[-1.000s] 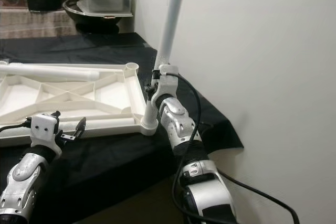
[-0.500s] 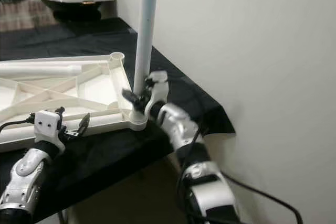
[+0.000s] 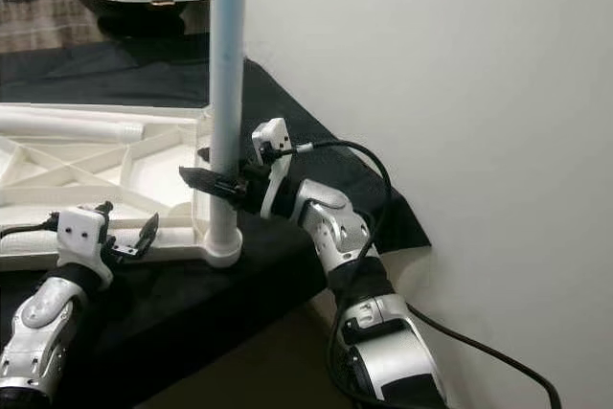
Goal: Building children table
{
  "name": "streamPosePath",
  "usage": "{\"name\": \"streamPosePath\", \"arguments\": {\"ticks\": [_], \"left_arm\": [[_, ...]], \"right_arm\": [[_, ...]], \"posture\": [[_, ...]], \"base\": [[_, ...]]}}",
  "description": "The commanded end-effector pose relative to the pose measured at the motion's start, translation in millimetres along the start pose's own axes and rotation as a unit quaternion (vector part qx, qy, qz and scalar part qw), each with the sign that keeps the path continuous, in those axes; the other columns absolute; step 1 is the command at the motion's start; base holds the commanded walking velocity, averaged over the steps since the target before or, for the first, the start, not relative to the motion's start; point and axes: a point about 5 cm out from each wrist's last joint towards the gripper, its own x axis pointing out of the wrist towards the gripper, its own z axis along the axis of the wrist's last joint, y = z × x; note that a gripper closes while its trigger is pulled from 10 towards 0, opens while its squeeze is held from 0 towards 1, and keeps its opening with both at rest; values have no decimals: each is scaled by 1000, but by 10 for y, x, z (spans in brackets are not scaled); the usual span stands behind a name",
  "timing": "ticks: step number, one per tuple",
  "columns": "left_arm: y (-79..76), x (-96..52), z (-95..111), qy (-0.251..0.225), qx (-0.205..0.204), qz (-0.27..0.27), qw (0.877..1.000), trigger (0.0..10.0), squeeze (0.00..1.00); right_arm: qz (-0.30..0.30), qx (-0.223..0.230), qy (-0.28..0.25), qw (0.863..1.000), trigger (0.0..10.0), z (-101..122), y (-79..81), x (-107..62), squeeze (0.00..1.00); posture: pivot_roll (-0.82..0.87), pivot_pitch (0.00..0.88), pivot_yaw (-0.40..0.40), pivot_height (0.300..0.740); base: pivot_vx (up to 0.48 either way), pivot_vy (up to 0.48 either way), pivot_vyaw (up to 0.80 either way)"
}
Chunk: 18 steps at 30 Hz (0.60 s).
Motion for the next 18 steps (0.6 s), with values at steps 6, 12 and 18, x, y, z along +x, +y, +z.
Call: {"name": "streamPosePath", "arguments": {"ticks": [6,12,18], "left_arm": [[-50,53,41,-7,1,-12,1000,10000,0],[-84,85,42,-9,-1,-15,1000,10000,0],[-76,90,45,-9,0,-15,1000,10000,0]], "right_arm": [[-333,17,129,934,0,-445,-361,-73,0],[-488,3,167,857,0,-654,-481,-389,0],[-472,11,160,867,0,-676,-420,-336,0]], "posture": [[73,0,-141,740],[67,0,-137,740],[66,0,-135,740]], "base": [[0,0,0],[0,0,0],[0,0,0]]}}
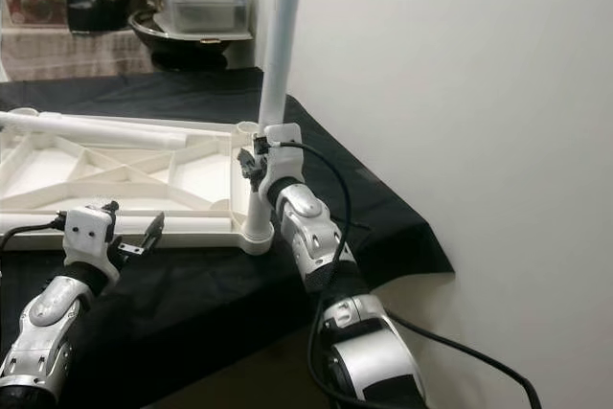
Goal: Building children table
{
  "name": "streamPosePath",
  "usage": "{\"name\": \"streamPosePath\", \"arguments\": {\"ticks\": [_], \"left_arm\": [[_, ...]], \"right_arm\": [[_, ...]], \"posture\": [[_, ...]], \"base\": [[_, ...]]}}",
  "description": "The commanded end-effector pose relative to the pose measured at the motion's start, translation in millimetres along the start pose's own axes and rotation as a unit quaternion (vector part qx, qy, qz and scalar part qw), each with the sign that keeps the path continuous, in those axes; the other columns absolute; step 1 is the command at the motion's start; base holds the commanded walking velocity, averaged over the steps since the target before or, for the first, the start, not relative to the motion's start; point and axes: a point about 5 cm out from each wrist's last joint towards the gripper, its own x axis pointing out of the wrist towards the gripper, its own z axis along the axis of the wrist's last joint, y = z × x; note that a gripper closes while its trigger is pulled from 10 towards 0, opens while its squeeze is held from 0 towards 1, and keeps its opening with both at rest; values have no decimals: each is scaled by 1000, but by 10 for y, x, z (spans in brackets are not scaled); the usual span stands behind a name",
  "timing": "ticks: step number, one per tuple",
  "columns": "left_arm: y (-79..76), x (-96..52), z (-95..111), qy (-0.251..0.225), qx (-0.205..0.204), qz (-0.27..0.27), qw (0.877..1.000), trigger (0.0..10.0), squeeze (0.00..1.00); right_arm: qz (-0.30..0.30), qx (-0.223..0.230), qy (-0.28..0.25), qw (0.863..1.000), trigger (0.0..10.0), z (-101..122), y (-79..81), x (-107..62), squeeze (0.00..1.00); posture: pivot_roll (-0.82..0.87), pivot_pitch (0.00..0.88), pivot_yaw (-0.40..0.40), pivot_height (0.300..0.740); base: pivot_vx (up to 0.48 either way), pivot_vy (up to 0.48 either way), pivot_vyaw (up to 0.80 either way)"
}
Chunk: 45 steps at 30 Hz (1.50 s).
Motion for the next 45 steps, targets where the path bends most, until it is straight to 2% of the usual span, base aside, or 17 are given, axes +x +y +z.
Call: {"name": "streamPosePath", "arguments": {"ticks": [1,2,3,7,8,9,11,16,17,18,29,32,35,36,37,38,45], "left_arm": [[-29,10,-18,3,-1,-5,1000,10000,0],[-29,10,-18,3,-1,-5,1000,10000,0],[-26,11,-17,3,-1,-5,1000,10000,0],[-20,17,-15,2,0,-5,1000,10000,0],[-18,19,-13,1,0,-5,1000,10000,0],[-16,22,-11,1,1,-5,1000,10000,0],[-16,24,-10,0,1,-5,1000,10000,0],[-17,21,-11,0,0,-5,1000,10000,0],[-18,18,-10,0,0,-4,1000,10000,0],[-16,11,-13,0,1,-4,1000,10000,0],[-10,4,-16,2,2,-7,1000,10000,0],[-13,2,-18,2,2,-7,1000,10000,0],[-14,-1,-21,2,2,-7,1000,10000,0],[-16,-6,-23,3,2,-7,1000,10000,0],[-16,-6,-23,3,2,-7,1000,10000,0],[-16,-8,-24,3,2,-7,1000,10000,0],[-12,-1,-22,3,2,-8,1000,10000,0]], "right_arm": [[-20,2,122,992,3490,-521,-109,-123,0],[-20,2,122,992,3490,-521,-109,-123,0],[33,20,97,995,10000,-422,1,-103,0],[186,86,-21,979,10000,43,211,-71,0],[203,88,-40,974,10000,121,197,-75,118],[203,82,-54,974,10000,181,160,-71,937],[194,82,-70,975,10000,247,101,-61,1000],[195,63,-70,976,10000,343,48,-25,1000],[207,54,-67,975,10000,364,52,-19,769],[243,44,-71,966,10000,403,79,-39,0],[561,-40,-20,827,10000,246,381,-407,0],[582,-45,-15,812,10000,195,463,-446,0],[584,-44,-15,810,10000,177,493,-448,0],[586,-35,-15,810,3765,157,534,-447,0],[586,-35,-15,810,3765,157,534,-447,0],[583,-26,-16,812,0,141,564,-442,0],[428,-15,37,903,0,-42,467,-201,0]], "posture": [[66,0,-135,740],[66,0,-135,740],[68,0,-135,740],[68,0,-135,740],[68,0,-135,740],[68,0,-135,740],[71,0,-139,740],[77,0,-145,740],[80,0,-147,740],[80,0,-147,740],[83,0,-147,740],[83,0,-147,740],[83,0,-147,740],[98,0,-157,740],[98,0,-157,740],[98,0,-156,740],[85,0,-150,740]], "base": [[0,0,0],[0,0,0],[0,0,0],[0,0,0],[0,0,0],[0,0,0],[0,0,0],[0,0,0],[0,0,0],[0,0,0],[0,0,0],[0,0,0],[0,0,0],[0,0,0],[0,0,0],[0,0,0],[0,0,0]]}}
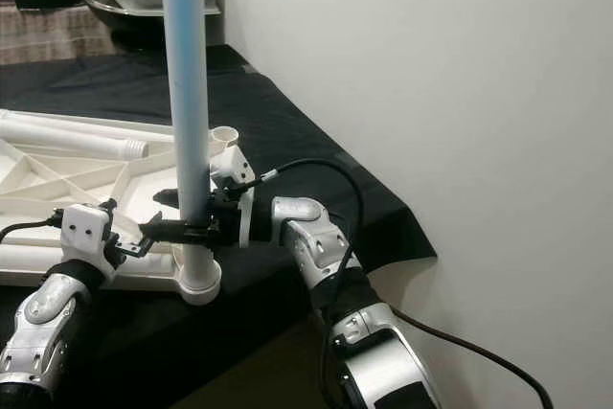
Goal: Building children table
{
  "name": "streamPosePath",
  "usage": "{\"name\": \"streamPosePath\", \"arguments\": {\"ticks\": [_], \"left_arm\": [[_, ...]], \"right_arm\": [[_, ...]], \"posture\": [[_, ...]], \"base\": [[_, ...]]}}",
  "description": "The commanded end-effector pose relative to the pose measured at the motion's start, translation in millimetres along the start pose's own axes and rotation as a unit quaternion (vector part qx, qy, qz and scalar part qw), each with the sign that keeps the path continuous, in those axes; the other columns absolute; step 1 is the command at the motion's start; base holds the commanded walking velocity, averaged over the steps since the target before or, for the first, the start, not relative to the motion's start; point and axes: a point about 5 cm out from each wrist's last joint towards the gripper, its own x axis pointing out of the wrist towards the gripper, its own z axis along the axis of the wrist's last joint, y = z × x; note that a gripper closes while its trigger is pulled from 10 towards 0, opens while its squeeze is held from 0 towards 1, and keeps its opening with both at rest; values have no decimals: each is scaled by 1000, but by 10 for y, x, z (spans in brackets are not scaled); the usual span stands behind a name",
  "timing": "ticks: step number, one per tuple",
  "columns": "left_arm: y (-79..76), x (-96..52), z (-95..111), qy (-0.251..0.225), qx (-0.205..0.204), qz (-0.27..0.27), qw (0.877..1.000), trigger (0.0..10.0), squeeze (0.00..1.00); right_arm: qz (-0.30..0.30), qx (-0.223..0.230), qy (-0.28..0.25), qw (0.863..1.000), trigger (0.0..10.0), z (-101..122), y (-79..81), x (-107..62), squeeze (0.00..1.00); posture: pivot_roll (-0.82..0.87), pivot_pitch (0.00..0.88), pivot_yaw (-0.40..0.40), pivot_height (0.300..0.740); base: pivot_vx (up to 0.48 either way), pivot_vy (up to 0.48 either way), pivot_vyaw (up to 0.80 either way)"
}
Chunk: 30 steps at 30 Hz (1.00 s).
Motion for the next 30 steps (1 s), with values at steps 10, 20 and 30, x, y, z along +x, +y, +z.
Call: {"name": "streamPosePath", "arguments": {"ticks": [10,20,30], "left_arm": [[-69,-2,-45,6,-4,-12,1000,10000,0],[-56,11,-31,4,-4,-11,1000,10000,0],[-37,-14,-38,5,-2,-8,1000,10000,0]], "right_arm": [[-298,92,86,946,10000,-423,-270,-190,0],[-133,43,-29,990,10000,63,-104,-62,0],[88,10,-90,992,10000,425,223,-123,0]], "posture": [[68,0,-137,740],[75,0,-143,740],[90,0,-155,740]], "base": [[0,0,0],[0,0,0],[0,0,0]]}}
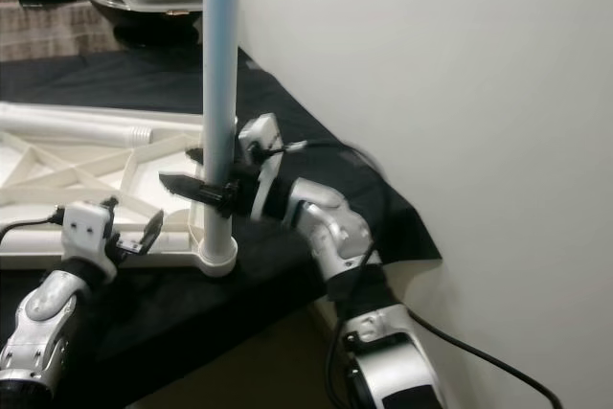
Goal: Building children table
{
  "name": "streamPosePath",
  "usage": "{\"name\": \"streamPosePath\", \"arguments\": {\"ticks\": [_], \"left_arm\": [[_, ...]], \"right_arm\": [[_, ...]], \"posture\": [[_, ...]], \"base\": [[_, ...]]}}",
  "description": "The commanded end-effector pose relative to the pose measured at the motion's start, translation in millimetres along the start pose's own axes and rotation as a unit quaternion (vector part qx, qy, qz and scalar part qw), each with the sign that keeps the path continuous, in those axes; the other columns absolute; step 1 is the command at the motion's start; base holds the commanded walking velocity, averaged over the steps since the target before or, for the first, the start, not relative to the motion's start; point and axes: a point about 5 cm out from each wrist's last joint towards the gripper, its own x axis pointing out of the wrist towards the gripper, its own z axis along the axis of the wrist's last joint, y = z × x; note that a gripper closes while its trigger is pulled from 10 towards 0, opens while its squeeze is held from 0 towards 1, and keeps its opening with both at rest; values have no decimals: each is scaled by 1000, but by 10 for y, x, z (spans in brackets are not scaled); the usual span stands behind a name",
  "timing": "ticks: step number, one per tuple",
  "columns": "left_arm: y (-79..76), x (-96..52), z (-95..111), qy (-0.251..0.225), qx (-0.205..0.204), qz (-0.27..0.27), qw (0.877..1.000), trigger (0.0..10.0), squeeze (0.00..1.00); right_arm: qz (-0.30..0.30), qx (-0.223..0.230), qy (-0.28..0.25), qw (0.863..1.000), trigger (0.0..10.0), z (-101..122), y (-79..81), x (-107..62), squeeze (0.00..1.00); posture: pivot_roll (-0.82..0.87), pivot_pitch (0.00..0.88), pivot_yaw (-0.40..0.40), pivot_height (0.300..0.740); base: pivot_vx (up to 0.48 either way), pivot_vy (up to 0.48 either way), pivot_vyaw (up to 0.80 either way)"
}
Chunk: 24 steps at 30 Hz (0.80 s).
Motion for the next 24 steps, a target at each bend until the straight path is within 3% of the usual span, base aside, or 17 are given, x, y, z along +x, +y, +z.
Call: {"name": "streamPosePath", "arguments": {"ticks": [1,2,3,9,10,11,12,13,14,15,16,17,18,20,22,24], "left_arm": [[-31,-23,-60,13,-2,-4,1000,10000,0],[-30,-25,-60,13,-2,-3,1000,10000,0],[-28,-30,-60,13,-2,-3,1000,10000,0],[-20,-43,-65,14,-2,-3,1000,10000,0],[-15,-48,-69,15,-1,-3,1000,10000,0],[-15,-48,-69,15,-1,-3,1000,10000,0],[-15,-42,-69,15,-1,-4,1000,10000,0],[-15,-42,-69,15,-1,-4,1000,10000,0],[-21,-28,-67,15,-1,-5,1000,10000,0],[-34,-10,-61,14,-2,-6,1000,10000,0],[-34,-10,-61,14,-2,-6,1000,10000,0],[-44,2,-56,13,-2,-8,1000,10000,0],[-49,6,-56,12,-3,-8,1000,10000,0],[-49,6,-56,12,-3,-8,1000,10000,0],[-41,1,-64,13,-3,-8,1000,10000,0],[-37,0,-67,14,-2,-8,1000,10000,0]], "right_arm": [[47,-3,11,999,10000,-71,109,78,0],[61,1,14,998,3412,-106,147,86,0],[79,13,13,997,0,-143,205,81,0],[91,32,19,995,0,-209,272,66,0],[39,35,56,997,0,-319,201,78,0],[39,35,56,997,0,-319,201,78,0],[-78,49,102,990,0,-457,3,78,0],[-78,49,102,990,0,-457,3,78,0],[-220,45,144,964,0,-586,-225,9,0],[-354,59,161,919,0,-677,-411,-146,0],[-354,59,161,919,0,-677,-411,-146,0],[-430,71,166,884,0,-729,-499,-259,0],[-472,69,163,864,0,-744,-528,-345,0],[-472,69,163,864,0,-744,-528,-345,0],[-508,52,154,846,0,-734,-509,-430,0],[-517,45,152,841,0,-730,-496,-449,0]], "posture": [[90,0,-155,740],[98,0,-157,740],[98,0,-157,740],[96,0,-152,740],[86,0,-145,740],[86,0,-145,740],[86,0,-145,740],[86,0,-145,740],[79,0,-141,740],[79,0,-139,740],[79,0,-139,740],[79,0,-139,740],[78,0,-138,740],[78,0,-138,740],[68,0,-134,740],[68,0,-134,740]], "base": [[0,0,0],[0,0,0],[0,0,0],[0,0,0],[0,0,0],[0,0,0],[0,0,0],[0,0,0],[0,0,0],[0,0,0],[0,0,0],[0,0,0],[0,0,0],[0,0,0],[0,0,0],[0,0,0]]}}
